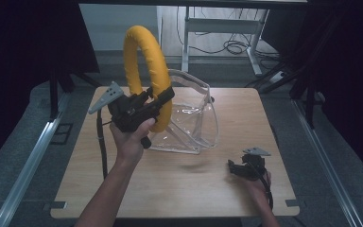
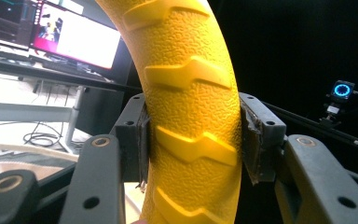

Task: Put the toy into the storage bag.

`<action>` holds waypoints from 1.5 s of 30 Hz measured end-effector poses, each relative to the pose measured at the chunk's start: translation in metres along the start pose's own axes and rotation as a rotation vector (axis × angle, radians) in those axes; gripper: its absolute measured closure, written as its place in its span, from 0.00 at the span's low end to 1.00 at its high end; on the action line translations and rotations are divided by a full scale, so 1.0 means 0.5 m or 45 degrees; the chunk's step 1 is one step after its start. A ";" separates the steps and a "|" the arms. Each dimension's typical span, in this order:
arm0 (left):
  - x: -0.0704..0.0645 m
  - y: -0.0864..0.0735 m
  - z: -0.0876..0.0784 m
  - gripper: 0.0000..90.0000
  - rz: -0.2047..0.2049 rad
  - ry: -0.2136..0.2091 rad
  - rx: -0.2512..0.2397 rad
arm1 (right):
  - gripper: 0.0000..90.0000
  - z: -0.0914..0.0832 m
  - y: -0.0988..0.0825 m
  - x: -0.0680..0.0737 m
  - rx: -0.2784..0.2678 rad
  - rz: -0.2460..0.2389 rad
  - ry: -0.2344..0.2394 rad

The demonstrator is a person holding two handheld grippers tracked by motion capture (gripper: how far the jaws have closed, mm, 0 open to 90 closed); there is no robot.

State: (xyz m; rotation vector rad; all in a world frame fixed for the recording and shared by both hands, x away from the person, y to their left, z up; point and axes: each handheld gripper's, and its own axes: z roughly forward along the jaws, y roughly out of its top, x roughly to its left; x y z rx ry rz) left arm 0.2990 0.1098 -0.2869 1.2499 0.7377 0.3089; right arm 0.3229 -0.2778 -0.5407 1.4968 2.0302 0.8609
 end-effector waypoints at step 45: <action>-0.050 0.013 0.167 0.56 0.054 0.006 -0.012 | 0.16 0.000 0.000 0.000 -0.001 0.002 -0.003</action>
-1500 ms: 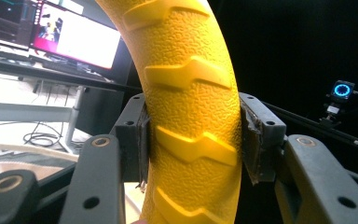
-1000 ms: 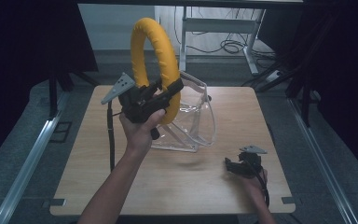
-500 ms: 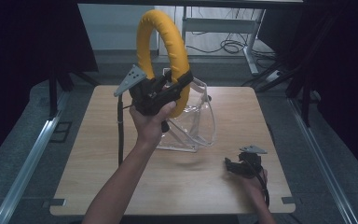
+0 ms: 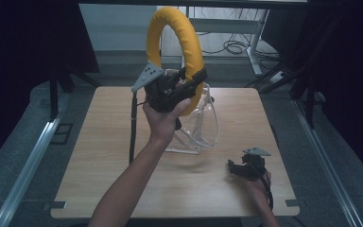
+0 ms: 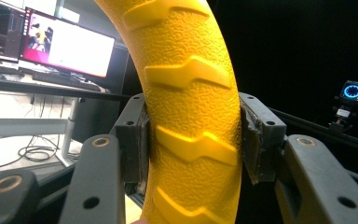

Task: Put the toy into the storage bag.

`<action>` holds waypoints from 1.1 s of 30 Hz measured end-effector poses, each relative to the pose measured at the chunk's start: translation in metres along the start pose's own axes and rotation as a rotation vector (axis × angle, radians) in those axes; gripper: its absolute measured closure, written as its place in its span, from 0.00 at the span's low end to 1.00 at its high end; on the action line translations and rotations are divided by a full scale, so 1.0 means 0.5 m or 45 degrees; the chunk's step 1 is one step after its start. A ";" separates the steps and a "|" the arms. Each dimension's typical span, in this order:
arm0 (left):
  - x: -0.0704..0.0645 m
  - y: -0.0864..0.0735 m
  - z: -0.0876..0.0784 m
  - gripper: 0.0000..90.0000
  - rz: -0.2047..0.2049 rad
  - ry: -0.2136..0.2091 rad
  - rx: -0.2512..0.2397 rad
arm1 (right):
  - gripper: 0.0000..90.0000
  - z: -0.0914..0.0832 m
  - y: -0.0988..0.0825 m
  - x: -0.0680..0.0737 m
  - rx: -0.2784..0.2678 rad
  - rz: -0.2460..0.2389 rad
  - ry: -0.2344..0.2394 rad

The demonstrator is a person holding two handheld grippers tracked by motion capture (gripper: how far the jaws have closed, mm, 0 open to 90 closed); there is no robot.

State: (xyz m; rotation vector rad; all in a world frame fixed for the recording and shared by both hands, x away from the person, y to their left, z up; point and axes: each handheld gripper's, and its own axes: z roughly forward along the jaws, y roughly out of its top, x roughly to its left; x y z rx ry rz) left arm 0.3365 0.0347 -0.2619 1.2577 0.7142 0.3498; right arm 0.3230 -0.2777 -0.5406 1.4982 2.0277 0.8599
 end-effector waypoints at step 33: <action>0.014 -0.085 0.110 0.56 -0.046 0.041 0.064 | 0.17 0.000 0.000 0.000 -0.001 -0.002 0.001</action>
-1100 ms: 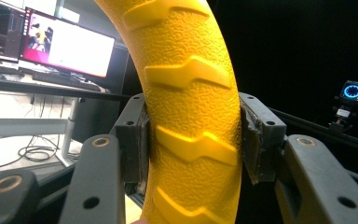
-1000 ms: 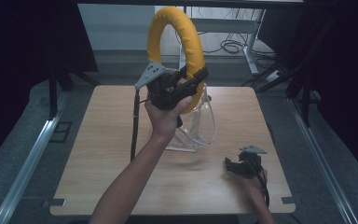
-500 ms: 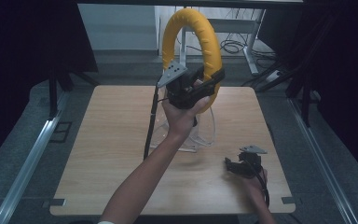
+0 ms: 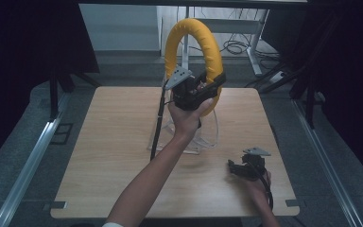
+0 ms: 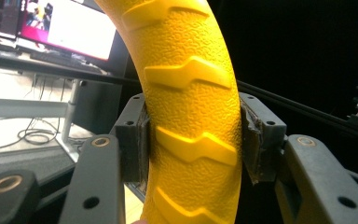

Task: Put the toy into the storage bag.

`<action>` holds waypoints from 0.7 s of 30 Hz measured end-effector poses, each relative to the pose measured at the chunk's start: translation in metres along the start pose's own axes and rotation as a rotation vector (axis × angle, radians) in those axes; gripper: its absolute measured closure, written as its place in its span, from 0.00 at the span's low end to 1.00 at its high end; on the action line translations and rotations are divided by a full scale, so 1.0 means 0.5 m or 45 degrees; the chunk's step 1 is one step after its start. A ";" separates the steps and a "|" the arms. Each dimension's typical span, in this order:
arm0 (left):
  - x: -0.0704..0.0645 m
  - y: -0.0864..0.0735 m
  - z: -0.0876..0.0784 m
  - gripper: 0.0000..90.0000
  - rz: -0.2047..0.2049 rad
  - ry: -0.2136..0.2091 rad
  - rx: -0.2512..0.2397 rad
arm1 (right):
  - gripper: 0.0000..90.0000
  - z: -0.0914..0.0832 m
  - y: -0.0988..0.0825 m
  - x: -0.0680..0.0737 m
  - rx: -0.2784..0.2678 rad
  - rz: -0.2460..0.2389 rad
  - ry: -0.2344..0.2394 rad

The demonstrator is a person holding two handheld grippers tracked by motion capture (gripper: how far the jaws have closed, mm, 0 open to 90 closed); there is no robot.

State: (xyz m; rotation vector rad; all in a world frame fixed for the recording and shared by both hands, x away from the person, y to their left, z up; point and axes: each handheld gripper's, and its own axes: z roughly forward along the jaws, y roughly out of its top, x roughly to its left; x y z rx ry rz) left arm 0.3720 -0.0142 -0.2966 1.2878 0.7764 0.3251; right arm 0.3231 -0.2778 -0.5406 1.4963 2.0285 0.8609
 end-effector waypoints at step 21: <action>0.044 -0.092 0.036 0.56 -0.003 0.074 0.092 | 0.17 -0.001 0.000 0.001 0.001 0.007 0.004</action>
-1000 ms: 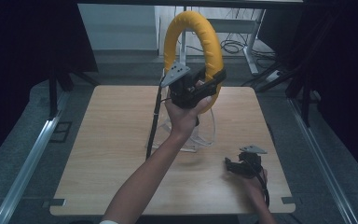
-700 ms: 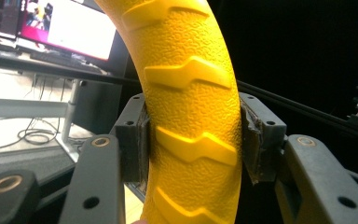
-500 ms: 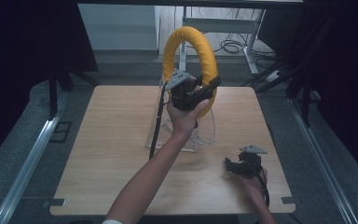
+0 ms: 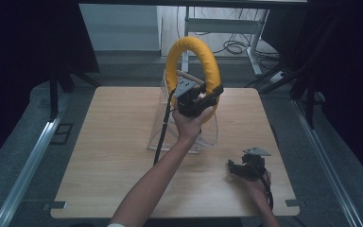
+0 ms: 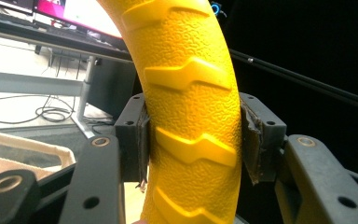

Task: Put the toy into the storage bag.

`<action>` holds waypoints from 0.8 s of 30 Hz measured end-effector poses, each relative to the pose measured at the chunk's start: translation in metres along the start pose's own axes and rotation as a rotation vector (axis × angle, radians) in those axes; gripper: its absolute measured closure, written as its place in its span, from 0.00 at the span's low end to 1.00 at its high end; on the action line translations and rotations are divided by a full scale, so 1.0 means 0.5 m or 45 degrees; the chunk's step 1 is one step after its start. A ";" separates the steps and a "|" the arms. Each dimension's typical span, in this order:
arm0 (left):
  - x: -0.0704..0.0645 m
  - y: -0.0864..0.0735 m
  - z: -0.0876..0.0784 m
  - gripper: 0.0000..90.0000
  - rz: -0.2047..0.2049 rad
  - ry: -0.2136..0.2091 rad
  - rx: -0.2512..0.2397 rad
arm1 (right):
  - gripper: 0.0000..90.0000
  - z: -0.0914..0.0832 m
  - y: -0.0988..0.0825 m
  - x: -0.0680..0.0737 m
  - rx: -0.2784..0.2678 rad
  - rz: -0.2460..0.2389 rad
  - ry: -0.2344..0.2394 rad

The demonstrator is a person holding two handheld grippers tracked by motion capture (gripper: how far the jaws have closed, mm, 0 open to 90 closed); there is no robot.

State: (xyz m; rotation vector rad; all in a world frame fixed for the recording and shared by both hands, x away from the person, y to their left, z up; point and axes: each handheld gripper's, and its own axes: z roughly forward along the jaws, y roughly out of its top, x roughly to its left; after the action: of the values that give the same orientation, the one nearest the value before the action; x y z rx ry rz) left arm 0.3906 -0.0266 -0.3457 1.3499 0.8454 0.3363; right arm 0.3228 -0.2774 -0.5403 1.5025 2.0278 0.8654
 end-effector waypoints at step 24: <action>0.022 -0.070 0.026 0.56 -0.043 0.086 0.103 | 0.17 0.000 0.000 0.000 -0.001 -0.005 0.001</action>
State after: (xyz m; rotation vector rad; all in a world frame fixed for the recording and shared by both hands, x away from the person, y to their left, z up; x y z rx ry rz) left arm 0.3984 -0.0368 -0.3826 1.4041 0.9461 0.3256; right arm 0.3229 -0.2775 -0.5405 1.4975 2.0299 0.8650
